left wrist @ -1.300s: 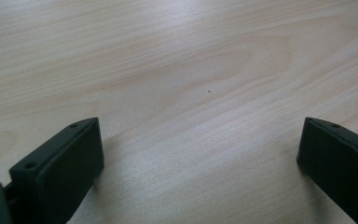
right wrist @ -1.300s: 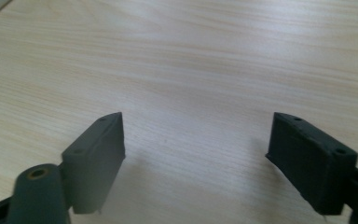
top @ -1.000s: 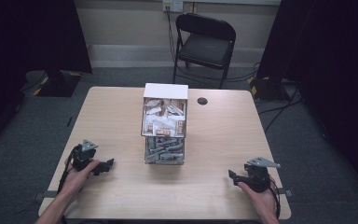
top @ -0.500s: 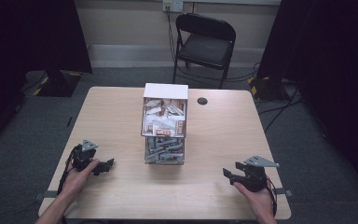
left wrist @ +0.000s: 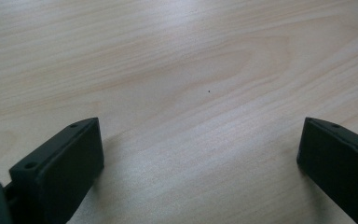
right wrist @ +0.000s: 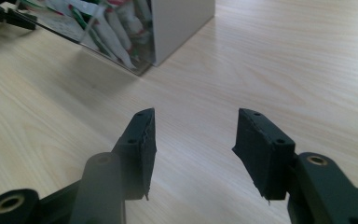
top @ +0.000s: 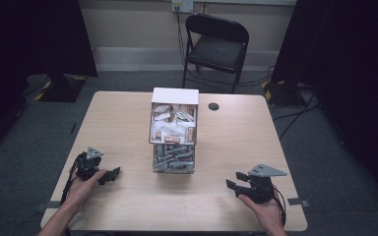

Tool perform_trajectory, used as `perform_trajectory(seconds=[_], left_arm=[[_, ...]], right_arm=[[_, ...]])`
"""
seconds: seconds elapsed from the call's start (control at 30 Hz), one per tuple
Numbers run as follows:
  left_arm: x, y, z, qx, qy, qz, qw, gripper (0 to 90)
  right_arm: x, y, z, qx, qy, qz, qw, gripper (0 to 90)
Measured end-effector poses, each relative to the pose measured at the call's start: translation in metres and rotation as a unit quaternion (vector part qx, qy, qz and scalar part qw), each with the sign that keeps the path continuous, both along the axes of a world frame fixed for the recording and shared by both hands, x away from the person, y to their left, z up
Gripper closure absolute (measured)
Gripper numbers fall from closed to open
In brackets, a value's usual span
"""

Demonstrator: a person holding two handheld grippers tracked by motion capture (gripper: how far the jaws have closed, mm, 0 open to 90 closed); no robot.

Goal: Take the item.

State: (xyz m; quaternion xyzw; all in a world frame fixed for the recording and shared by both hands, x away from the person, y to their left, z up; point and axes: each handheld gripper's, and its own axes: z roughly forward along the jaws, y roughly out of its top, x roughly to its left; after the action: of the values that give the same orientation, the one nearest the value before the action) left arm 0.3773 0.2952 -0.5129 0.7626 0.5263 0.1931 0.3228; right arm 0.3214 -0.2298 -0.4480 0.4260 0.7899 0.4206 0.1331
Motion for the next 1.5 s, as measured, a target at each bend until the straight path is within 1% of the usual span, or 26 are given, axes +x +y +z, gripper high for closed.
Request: perform_trajectory(seconds=[0.1, 0.2, 0.4, 0.53, 0.6, 0.83, 1.2, 1.4, 1.5], left_arm=[[0.000, 0.000, 0.000, 0.000, 0.000, 0.000, 1.0000, 0.0], [0.000, 0.000, 0.000, 0.000, 0.000, 0.000, 1.0000, 0.0], [0.000, 0.000, 0.000, 0.000, 0.000, 0.000, 1.0000, 0.0], [0.000, 0.000, 0.000, 0.000, 0.000, 0.000, 1.0000, 0.0], [0.000, 0.000, 0.000, 0.000, 0.000, 0.000, 1.0000, 0.0], [0.000, 0.000, 0.000, -0.001, 0.000, 0.000, 1.0000, 0.0], [0.000, 0.000, 0.000, 0.000, 0.000, 0.000, 1.0000, 0.0], [0.000, 0.000, 0.000, 0.000, 0.000, 0.001, 1.0000, 0.0], [0.000, 0.000, 0.000, 0.000, 0.000, 0.000, 1.0000, 0.0]], right_arm=[[-0.001, 0.008, 0.005, 0.007, -0.005, 0.011, 0.9999, 48.7], [0.000, 0.016, 0.006, 0.003, -0.007, 0.023, 0.9997, 49.5], [0.004, 0.027, 0.010, 0.008, -0.013, 0.038, 0.9992, 50.5], [0.006, 0.034, 0.013, 0.003, -0.020, 0.048, 0.9986, 51.3], [0.006, 0.036, 0.014, 0.001, -0.023, 0.056, 0.9981, 54.0], [0.008, 0.046, 0.018, 0.012, -0.026, 0.074, 0.9969, 55.3], [0.011, 0.070, 0.023, 0.020, -0.028, 0.108, 0.9935, 55.2], [0.016, 0.084, 0.023, 0.029, -0.029, 0.121, 0.9918, 52.0], [0.018, 0.092, 0.025, 0.034, -0.034, 0.132, 0.9901, 51.3]])
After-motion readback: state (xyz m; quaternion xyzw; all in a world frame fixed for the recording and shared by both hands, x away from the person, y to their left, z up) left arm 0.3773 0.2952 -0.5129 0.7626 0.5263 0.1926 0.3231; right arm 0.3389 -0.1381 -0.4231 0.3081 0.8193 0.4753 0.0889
